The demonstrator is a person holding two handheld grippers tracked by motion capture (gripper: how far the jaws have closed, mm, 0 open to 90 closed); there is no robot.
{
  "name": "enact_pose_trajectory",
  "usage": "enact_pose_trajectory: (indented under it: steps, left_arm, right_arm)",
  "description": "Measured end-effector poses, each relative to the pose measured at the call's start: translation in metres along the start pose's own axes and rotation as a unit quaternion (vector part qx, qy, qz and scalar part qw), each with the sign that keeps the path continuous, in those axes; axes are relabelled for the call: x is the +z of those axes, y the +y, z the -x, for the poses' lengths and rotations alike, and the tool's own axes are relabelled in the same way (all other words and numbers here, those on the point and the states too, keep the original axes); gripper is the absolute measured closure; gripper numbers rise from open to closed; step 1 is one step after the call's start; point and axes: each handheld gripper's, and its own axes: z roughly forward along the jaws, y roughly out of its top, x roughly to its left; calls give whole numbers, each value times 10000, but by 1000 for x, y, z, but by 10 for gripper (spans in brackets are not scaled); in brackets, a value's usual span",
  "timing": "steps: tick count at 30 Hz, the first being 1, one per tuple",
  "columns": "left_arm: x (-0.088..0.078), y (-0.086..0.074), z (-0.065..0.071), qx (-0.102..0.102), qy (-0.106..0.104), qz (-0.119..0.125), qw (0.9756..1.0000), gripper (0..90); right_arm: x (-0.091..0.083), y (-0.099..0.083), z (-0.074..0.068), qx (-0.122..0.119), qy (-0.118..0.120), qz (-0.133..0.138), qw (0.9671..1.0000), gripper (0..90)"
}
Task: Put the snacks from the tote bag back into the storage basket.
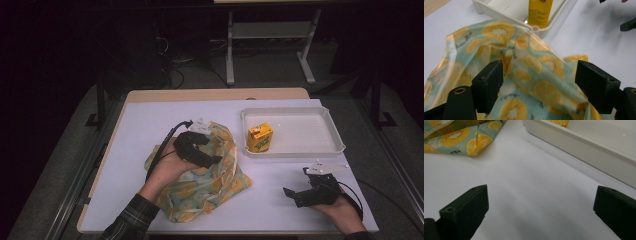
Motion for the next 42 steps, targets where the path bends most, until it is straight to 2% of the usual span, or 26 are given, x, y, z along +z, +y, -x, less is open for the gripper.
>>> enact_pose_trajectory:
  steps: [15, 21, 25, 30, 36, 40, 42]
  left_arm:
    - [-39, -48, -6, -47, 222, 349, 9991, 221]
    - [-57, -72, -10, -131, 390, 431, 9982, 221]
    - [-68, -90, -14, -288, 518, 497, 9970, 223]
    - [-77, -111, -16, -366, 655, 410, 9963, 223]
    - [-86, -126, -16, -396, 756, 446, 9954, 222]
    - [-92, -137, -16, -458, 968, 538, 9928, 223]
    - [-95, -143, -17, -552, 992, 569, 9919, 223]
  right_arm:
    - [-1, 2, -2, -48, 22, -89, 9999, 0]
    - [-4, 5, -2, -10, 29, -122, 9999, 0]
    - [-7, 10, -2, -28, 23, -66, 10000, 76]
    - [-9, 19, -2, -28, 48, 12, 10000, 159]
    - [-11, 30, 2, -60, 80, 108, 9999, 356]
    - [-11, 38, 4, -131, 79, 173, 9997, 486]
    - [-11, 41, 5, -187, 101, 169, 9996, 557]
